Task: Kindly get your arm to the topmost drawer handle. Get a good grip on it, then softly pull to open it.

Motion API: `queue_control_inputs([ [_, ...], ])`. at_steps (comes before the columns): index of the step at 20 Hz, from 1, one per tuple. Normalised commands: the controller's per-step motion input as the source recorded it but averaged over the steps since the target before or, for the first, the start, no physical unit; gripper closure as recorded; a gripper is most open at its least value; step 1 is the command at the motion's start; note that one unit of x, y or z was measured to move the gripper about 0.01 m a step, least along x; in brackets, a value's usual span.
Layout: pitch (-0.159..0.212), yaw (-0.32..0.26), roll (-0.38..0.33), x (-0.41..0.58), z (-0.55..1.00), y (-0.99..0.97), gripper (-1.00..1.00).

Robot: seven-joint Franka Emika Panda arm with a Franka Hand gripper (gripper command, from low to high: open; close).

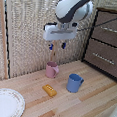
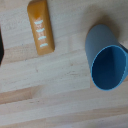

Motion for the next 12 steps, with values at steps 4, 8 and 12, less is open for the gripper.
queue_control_inputs([
  [4, -0.065, 0.141, -0.202, 0.000, 0.40, -0.09, -1.00],
  [8, -0.080, 0.138, -0.196, -0.006, 0.50, -0.17, -1.00],
  [12, -0.053, 0.147, -0.158, -0.022, 0.57, -0.20, -1.00],
])
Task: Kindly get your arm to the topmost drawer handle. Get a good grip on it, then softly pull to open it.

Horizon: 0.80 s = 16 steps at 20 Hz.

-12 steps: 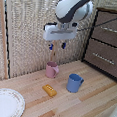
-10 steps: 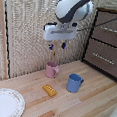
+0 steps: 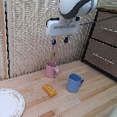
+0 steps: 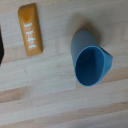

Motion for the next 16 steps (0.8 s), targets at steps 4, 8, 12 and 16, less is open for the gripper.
queue_control_inputs([
  [4, -0.062, 0.147, -0.249, -0.046, 0.28, -0.24, -1.00],
  [8, -0.060, 0.136, -0.319, -0.087, 0.04, -0.29, -1.00],
  [12, -0.036, 0.119, -0.362, -0.089, 0.00, -0.30, -1.00],
  [16, -0.010, 0.097, -0.375, -0.053, 0.00, -0.30, -1.00],
])
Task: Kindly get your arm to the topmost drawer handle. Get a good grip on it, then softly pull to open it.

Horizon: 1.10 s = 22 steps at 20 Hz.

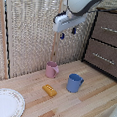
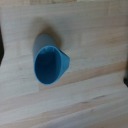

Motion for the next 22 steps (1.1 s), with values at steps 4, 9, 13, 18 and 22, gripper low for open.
queue_control_inputs([
  [4, 0.000, 0.076, -0.375, -0.026, 0.00, -0.29, -1.00],
  [9, 0.000, 0.076, -0.375, -0.014, -0.01, -0.29, -1.00],
  [13, 0.000, 0.075, -0.375, 0.000, -0.02, -0.29, -1.00],
  [18, 0.000, 0.047, -0.375, 0.000, -0.02, -0.29, -1.00],
  [22, 0.000, 0.018, -0.375, 0.004, 0.00, -0.28, -1.00],
])
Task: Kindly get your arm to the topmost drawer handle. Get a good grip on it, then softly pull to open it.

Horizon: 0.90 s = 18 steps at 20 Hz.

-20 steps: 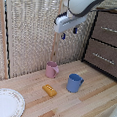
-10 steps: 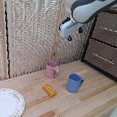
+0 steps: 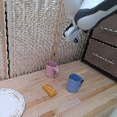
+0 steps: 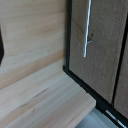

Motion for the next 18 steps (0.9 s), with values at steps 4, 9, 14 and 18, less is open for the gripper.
queue_control_inputs([
  [4, 0.000, 0.021, -0.375, 0.024, 0.00, -0.27, -1.00],
  [9, 0.000, 0.015, -0.375, 0.037, 0.00, -0.28, -1.00],
  [14, 0.000, 0.022, -0.375, 0.033, 0.00, -0.28, -1.00],
  [18, 0.000, 0.025, -0.375, 0.019, 0.00, -0.28, -1.00],
])
